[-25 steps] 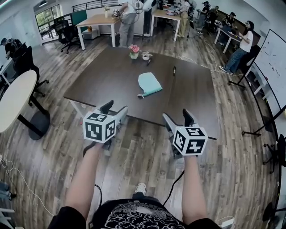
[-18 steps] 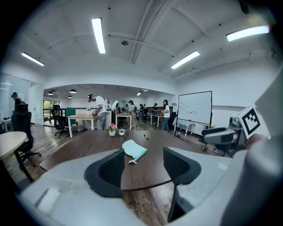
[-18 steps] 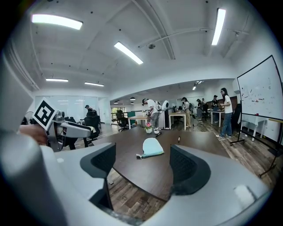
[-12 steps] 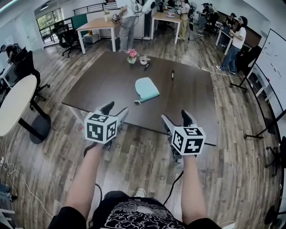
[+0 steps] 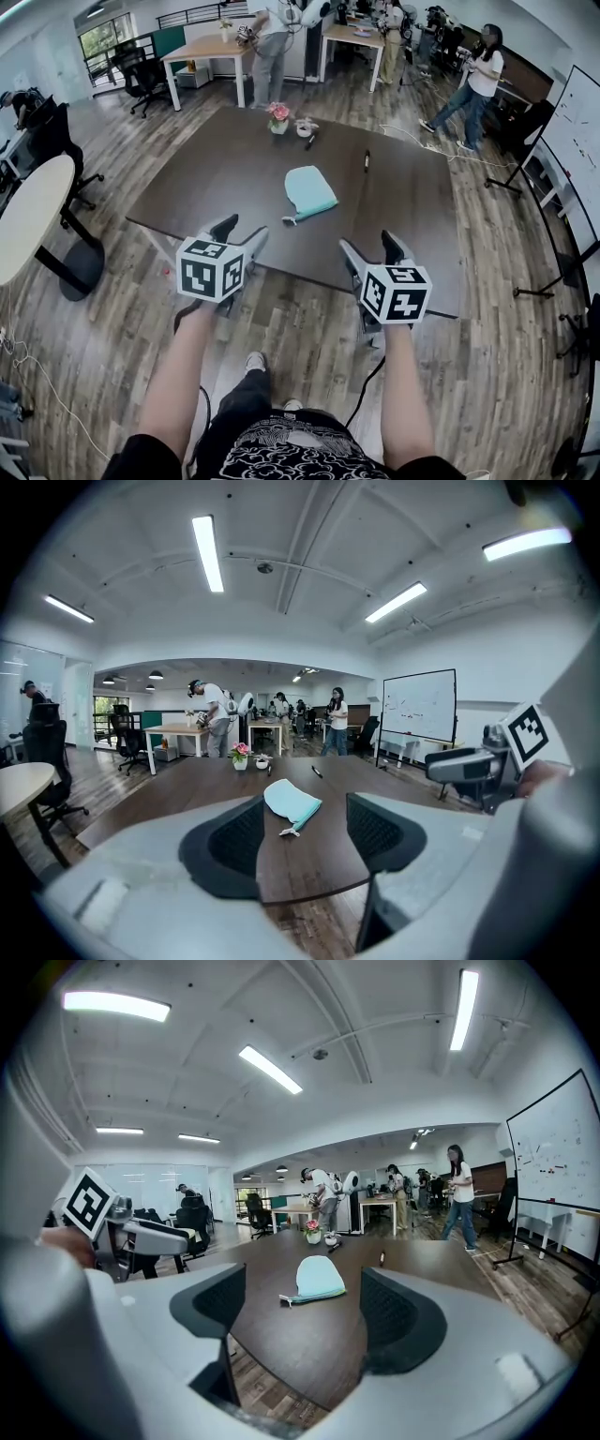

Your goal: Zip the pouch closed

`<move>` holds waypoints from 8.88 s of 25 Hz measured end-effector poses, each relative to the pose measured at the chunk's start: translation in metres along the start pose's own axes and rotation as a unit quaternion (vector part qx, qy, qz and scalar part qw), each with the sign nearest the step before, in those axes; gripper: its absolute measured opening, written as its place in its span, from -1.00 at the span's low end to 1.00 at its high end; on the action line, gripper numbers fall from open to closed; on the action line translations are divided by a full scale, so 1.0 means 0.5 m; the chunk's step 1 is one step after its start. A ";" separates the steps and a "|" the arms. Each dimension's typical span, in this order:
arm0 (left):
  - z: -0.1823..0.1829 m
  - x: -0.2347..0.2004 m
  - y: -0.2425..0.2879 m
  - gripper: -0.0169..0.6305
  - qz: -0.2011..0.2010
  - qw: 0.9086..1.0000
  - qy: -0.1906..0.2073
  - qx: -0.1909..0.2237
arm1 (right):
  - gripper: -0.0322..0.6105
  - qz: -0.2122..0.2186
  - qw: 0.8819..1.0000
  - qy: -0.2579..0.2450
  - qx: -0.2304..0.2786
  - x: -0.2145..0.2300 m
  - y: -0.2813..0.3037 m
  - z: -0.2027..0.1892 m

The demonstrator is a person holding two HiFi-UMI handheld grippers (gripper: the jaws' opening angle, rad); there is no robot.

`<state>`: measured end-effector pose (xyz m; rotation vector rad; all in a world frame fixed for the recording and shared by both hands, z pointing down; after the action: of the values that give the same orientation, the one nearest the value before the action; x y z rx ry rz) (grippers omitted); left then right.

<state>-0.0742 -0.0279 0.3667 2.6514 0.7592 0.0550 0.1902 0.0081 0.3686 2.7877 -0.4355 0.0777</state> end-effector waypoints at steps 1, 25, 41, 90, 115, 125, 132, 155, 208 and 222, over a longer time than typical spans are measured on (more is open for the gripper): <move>-0.001 -0.005 0.008 -0.10 -0.001 1.000 0.000 -0.001 | 0.29 -0.001 1.000 -0.001 -0.001 0.002 0.009 0.000; 0.079 -0.231 0.273 -0.10 -0.075 0.997 -0.001 -0.021 | 0.29 -0.060 0.998 0.006 -0.024 0.011 0.300 0.082; 0.090 -0.261 0.384 -0.10 -0.142 0.988 0.032 -0.046 | 0.29 -0.093 0.995 0.031 -0.033 0.005 0.384 0.079; -0.217 -0.128 0.567 -0.29 -0.390 0.848 0.244 -0.265 | 0.15 -0.161 0.975 0.119 -0.099 0.030 0.451 -0.110; -0.170 -0.155 0.573 -0.88 -0.424 0.858 0.148 -0.250 | 0.12 -0.169 0.973 0.108 -0.116 0.026 0.468 -0.081; -0.132 -0.169 0.569 -0.88 -0.407 0.875 0.080 -0.249 | 0.12 -0.131 0.981 0.095 -0.104 0.028 0.476 -0.059; -0.095 -0.156 0.562 -0.88 -0.390 0.886 0.075 -0.239 | 0.12 -0.072 0.989 0.083 -0.100 0.042 0.487 -0.042; -0.020 -0.168 0.528 -0.88 -0.318 0.920 0.047 -0.223 | -0.12 0.148 0.982 0.024 -0.118 0.018 0.539 -0.020; 0.003 -0.181 0.504 -0.88 -0.306 0.928 0.060 -0.204 | -0.87 0.184 0.974 0.038 -0.126 -0.038 0.581 -0.040; 0.008 -0.206 0.490 -0.88 -0.298 0.932 0.050 -0.199 | -0.87 0.179 0.974 0.060 -0.126 -0.043 0.587 -0.035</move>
<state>-0.0384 -0.2743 0.4606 1.9628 1.3913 0.1607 0.0800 -0.2450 0.4714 2.4134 -0.8488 0.2529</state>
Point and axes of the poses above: the fingertips, and each gripper's own axes: y forward along the fingers, x to its right, z out of its top, the point moved 6 cm from there along -y, backward along the fingers
